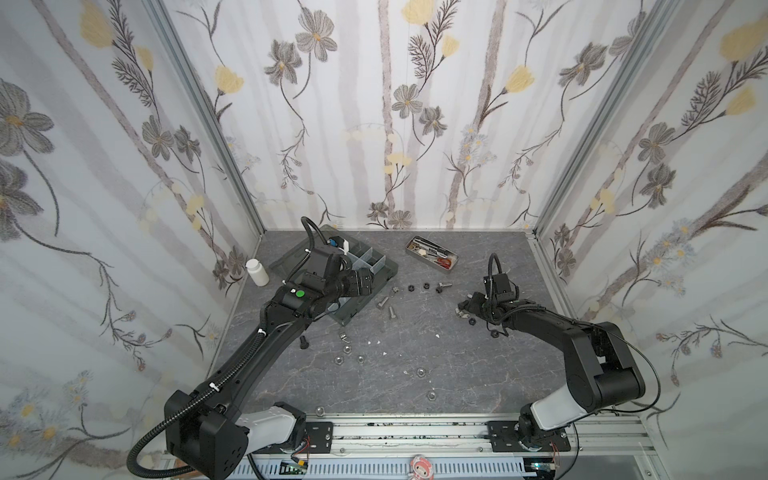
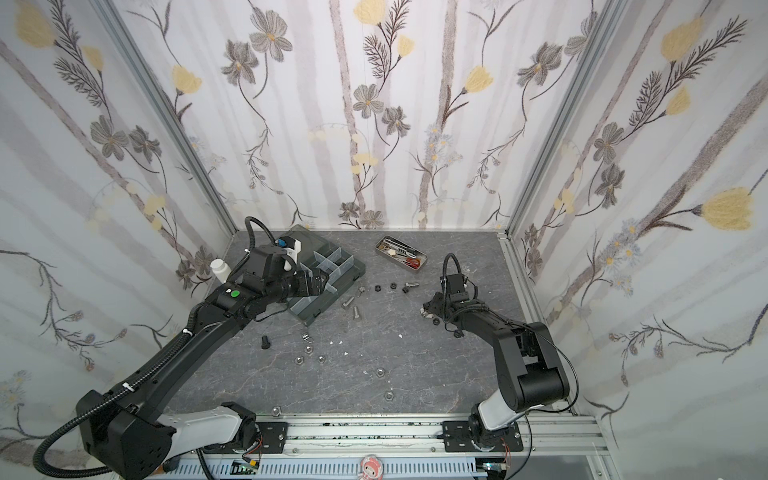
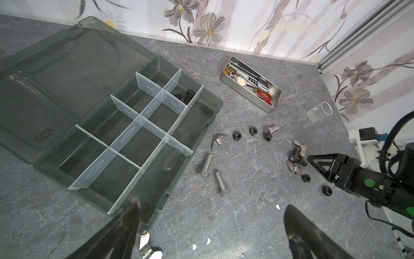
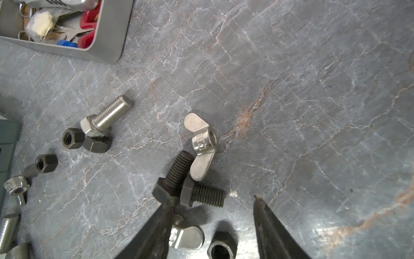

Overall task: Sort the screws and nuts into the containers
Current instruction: 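Lift the left gripper from the organizer while the right gripper approaches the wing nuts, then lower the right gripper onto a black bolt beside a wing nut and close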

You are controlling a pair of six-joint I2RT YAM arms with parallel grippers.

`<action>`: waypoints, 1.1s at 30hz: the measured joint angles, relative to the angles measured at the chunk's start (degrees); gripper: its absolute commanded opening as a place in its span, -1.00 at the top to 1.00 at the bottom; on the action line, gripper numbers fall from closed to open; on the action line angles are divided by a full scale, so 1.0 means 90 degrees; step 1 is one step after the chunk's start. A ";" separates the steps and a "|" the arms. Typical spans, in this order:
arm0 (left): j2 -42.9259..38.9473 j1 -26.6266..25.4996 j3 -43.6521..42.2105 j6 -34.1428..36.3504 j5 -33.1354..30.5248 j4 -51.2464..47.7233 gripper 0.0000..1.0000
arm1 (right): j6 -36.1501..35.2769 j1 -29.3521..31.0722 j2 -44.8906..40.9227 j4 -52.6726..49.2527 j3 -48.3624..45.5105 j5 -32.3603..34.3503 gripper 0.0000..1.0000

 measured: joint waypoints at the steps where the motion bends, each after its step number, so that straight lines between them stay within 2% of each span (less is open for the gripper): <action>1: 0.0000 0.0000 -0.0027 0.0000 -0.0007 0.0002 -1.00 | 0.0022 0.0000 0.0036 0.0024 0.0000 -0.0015 -0.14; 7: 0.0000 0.0000 -0.0151 0.0005 -0.0010 0.0049 -1.00 | 0.0087 0.0000 0.0243 0.0080 0.0058 -0.0019 -0.06; 19: -0.0066 0.0000 -0.0255 0.0041 -0.0015 0.0097 -1.00 | 0.0092 0.0075 0.0585 0.0066 0.0313 -0.0109 -0.04; 25: -0.0087 0.0002 -0.0260 0.0075 -0.0019 0.0100 -1.00 | 0.0092 0.0107 0.0682 0.0046 0.0396 -0.0107 0.13; 33: -0.0112 0.0007 -0.0306 0.0095 -0.0041 0.0124 -1.00 | 0.0092 0.0141 0.0804 0.0005 0.0478 -0.0107 0.17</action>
